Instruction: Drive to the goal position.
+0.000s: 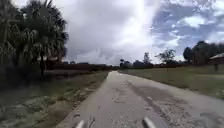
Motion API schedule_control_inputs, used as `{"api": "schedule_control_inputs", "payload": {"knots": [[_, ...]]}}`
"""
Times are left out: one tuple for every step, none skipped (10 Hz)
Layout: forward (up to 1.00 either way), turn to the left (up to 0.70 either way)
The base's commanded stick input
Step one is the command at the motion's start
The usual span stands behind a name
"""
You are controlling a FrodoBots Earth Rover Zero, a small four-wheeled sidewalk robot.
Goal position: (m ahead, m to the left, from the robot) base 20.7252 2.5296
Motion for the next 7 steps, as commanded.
{"api": "schedule_control_inputs", "payload": {"knots": [[0.70, 0.00], [0.70, 0.00], [0.70, 0.00], [0.70, 0.00], [0.70, 0.00], [0.70, 0.00], [0.70, 0.00]]}}
